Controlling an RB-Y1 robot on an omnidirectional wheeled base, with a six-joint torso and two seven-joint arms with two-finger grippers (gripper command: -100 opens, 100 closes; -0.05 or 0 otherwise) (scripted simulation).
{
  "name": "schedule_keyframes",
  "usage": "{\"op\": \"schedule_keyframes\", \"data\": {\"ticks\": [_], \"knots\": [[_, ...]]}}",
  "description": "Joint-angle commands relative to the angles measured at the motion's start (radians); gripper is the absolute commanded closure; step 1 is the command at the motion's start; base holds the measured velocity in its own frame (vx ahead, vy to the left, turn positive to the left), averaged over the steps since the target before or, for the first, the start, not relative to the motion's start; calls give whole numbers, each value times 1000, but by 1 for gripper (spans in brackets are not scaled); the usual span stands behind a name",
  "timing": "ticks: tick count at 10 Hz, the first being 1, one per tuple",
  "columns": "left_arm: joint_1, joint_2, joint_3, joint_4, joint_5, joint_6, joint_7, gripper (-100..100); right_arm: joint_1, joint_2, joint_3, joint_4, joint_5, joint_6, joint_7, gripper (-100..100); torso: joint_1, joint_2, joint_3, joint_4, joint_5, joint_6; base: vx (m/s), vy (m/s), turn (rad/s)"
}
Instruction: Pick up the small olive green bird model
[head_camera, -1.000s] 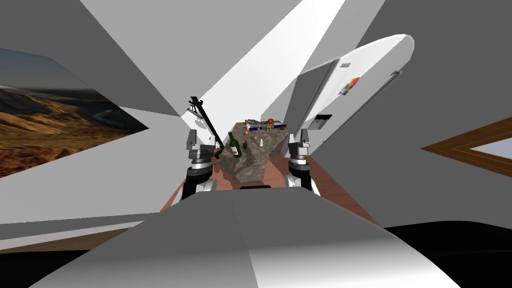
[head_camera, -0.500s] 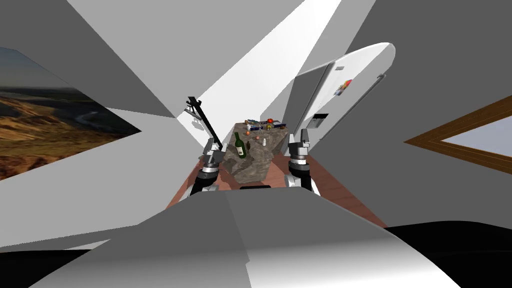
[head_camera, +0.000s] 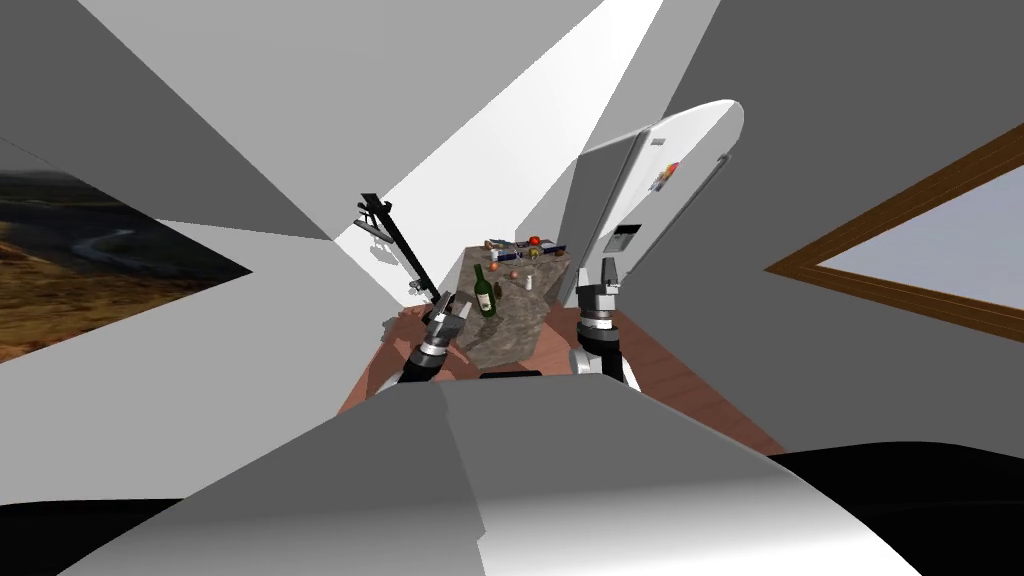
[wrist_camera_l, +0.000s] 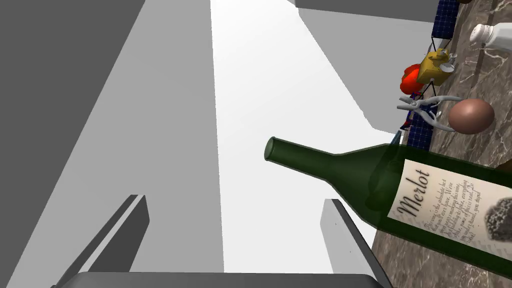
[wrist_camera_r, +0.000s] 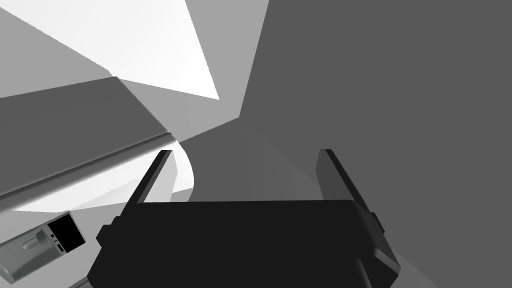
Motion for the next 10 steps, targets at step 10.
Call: {"op": "schedule_keyframes", "data": {"ticks": [10], "knots": [[-6,319,-238,237,7,-56,269,-100,0,0,0,0,0,0,0,0,-3,0,0,0,-1,-1,-25,95,-206]]}}
